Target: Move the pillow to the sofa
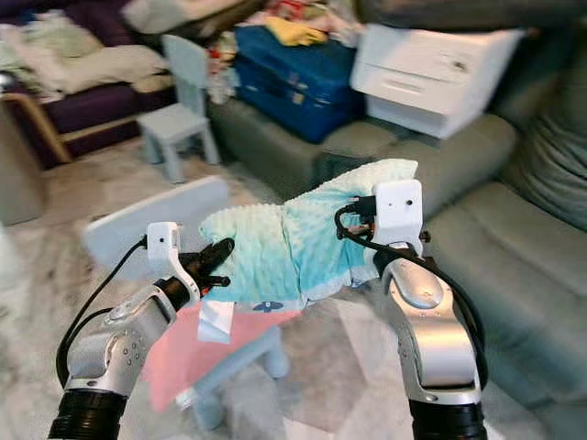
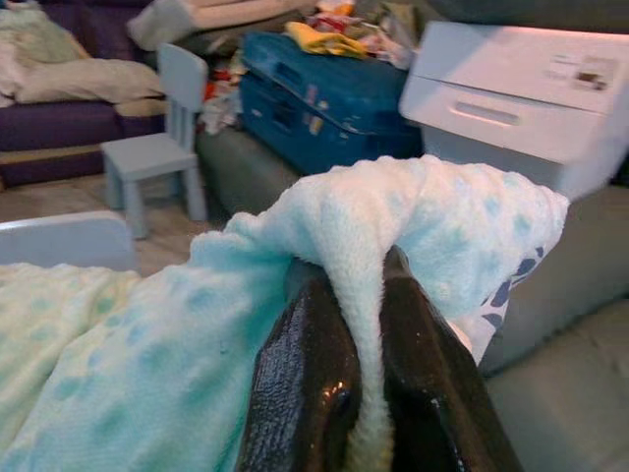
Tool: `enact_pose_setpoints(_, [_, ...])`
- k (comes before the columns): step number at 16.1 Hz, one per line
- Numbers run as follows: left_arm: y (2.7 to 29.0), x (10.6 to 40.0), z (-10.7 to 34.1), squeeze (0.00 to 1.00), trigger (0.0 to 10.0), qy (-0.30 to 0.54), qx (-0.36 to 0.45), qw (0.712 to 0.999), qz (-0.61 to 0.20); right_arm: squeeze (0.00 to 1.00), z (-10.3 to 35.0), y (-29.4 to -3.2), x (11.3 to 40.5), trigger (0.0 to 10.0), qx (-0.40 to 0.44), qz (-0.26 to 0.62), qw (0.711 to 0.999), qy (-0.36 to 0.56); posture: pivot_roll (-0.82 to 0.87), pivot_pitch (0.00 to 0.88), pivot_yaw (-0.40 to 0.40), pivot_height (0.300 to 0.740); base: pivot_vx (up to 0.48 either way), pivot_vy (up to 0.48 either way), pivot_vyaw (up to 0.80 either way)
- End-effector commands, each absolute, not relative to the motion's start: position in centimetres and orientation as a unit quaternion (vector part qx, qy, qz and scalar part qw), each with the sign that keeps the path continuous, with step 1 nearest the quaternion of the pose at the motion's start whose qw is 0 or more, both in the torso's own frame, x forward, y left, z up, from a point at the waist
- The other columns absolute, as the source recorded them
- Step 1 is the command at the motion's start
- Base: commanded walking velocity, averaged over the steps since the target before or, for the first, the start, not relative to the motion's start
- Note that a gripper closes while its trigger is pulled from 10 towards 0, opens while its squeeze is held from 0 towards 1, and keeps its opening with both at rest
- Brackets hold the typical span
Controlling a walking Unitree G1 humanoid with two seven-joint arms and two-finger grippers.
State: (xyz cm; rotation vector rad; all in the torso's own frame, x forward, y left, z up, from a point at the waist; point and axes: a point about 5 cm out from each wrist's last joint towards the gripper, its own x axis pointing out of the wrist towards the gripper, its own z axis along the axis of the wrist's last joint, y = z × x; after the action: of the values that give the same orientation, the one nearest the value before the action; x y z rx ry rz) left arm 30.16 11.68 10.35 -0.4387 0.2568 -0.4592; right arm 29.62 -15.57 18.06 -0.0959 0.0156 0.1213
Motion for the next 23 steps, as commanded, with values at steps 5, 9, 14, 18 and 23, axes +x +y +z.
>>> enact_pose_setpoints(5, [11.1,29.9,10.5,0.00,10.0,0.125,-0.218,0.937,-0.245,0.00,18.8,-15.5,29.5,10.0,-0.047,0.063,0.997,-0.005,-0.13,0.000,0.024,0.740,0.000,0.000,-0.78])
enact_pose_setpoints(9, [11.1,29.8,10.5,0.00,10.0,0.126,-0.219,0.936,-0.246,0.00,18.8,-15.5,29.5,10.0,-0.048,0.065,0.997,-0.003,-0.13,0.000,0.020,0.740,0.000,0.000,-0.78])
enact_pose_setpoints(14, [10.8,29.6,10.4,0.00,10.0,0.125,-0.221,0.933,-0.256,0.00,18.8,-15.4,29.5,10.0,-0.050,0.069,0.996,-0.003,-0.13,0.000,0.018,0.740,0.000,0.000,-0.78])
enact_pose_setpoints(18, [10.7,29.5,10.5,0.00,10.0,0.123,-0.220,0.931,-0.263,0.00,18.9,-15.4,29.5,10.0,-0.051,0.069,0.996,-0.002,-0.14,0.000,0.018,0.740,0.131,0.000,-0.78])
enact_pose_setpoints(23, [10.6,29.4,10.4,0.00,10.0,0.124,-0.221,0.929,-0.268,0.00,18.8,-15.4,29.5,10.0,-0.051,0.070,0.996,0.000,-0.14,0.000,0.018,0.740,0.276,0.000,-0.78])
